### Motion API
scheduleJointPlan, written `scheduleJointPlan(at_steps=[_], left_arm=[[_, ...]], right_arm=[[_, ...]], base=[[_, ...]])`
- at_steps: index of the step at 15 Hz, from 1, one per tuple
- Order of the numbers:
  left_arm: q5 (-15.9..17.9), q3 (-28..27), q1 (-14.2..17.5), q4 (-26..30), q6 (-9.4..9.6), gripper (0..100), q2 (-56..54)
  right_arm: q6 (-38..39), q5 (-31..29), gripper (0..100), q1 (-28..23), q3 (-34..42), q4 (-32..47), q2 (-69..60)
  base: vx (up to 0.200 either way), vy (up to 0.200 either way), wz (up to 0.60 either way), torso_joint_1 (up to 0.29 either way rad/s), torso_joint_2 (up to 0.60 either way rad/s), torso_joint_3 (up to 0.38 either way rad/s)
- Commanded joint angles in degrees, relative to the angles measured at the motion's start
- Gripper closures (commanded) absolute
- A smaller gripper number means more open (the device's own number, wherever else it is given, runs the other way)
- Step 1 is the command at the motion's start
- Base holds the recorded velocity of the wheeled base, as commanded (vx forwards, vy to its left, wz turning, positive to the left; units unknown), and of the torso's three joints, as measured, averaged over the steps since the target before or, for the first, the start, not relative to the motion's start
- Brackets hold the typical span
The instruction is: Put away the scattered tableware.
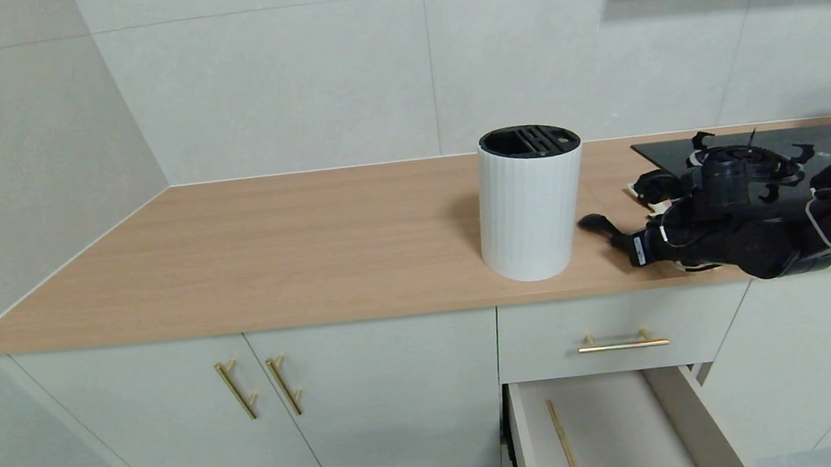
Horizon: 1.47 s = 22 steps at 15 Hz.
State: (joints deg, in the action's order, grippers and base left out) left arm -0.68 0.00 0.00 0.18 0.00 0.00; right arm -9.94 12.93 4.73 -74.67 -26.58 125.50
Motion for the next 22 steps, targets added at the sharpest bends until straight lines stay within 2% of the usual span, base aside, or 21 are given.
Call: scheduleJointPlan(at_steps=[1,3,6,7,8,9,11,13,16,22], left_arm=[[-0.02,0.00,0.00,-0.01,0.00,0,0.09],[-0.02,0.00,0.00,-0.01,0.00,0,0.09],[-0.02,0.00,0.00,-0.01,0.00,0,0.09],[-0.02,0.00,0.00,-0.01,0.00,0,0.09],[-0.02,0.00,0.00,-0.01,0.00,0,0.09],[-0.02,0.00,0.00,-0.01,0.00,0,0.09],[-0.02,0.00,0.00,-0.01,0.00,0,0.09],[-0.02,0.00,0.00,-0.01,0.00,0,0.09],[-0.02,0.00,0.00,-0.01,0.00,0,0.09],[-0.02,0.00,0.00,-0.01,0.00,0,0.09]], right_arm=[[0.88,-0.54,100,0.02,-0.65,0.03,-0.08],[2.73,-2.04,100,0.28,-0.39,0.47,-1.40],[11.08,-11.88,100,4.23,1.10,17.35,-16.17],[15.21,-13.11,100,5.55,0.84,23.41,-21.18],[15.21,-13.11,100,5.55,0.84,23.41,-21.18],[21.62,-13.37,100,7.49,1.28,32.29,-30.05],[23.65,-15.13,100,8.98,2.68,41.60,-37.17],[24.96,-15.66,100,9.07,4.62,45.21,-39.63],[24.70,-15.57,100,9.51,12.70,45.56,-42.27],[24.00,-15.57,100,10.74,15.87,45.65,-40.78]], base=[[0.000,0.000,0.00,0.000,0.00,0.000],[0.000,0.000,0.00,0.000,0.00,0.000],[0.000,0.000,0.00,0.000,0.00,0.000],[0.000,0.000,0.00,0.000,0.00,0.000],[0.000,0.000,0.00,0.000,0.00,0.000],[0.000,0.000,0.00,0.000,0.00,0.000],[0.000,0.000,0.00,0.000,0.00,0.000],[0.000,0.000,0.00,0.000,0.00,0.000],[0.000,0.000,0.00,0.000,0.00,0.000],[0.000,0.000,0.00,0.000,0.00,0.000]])
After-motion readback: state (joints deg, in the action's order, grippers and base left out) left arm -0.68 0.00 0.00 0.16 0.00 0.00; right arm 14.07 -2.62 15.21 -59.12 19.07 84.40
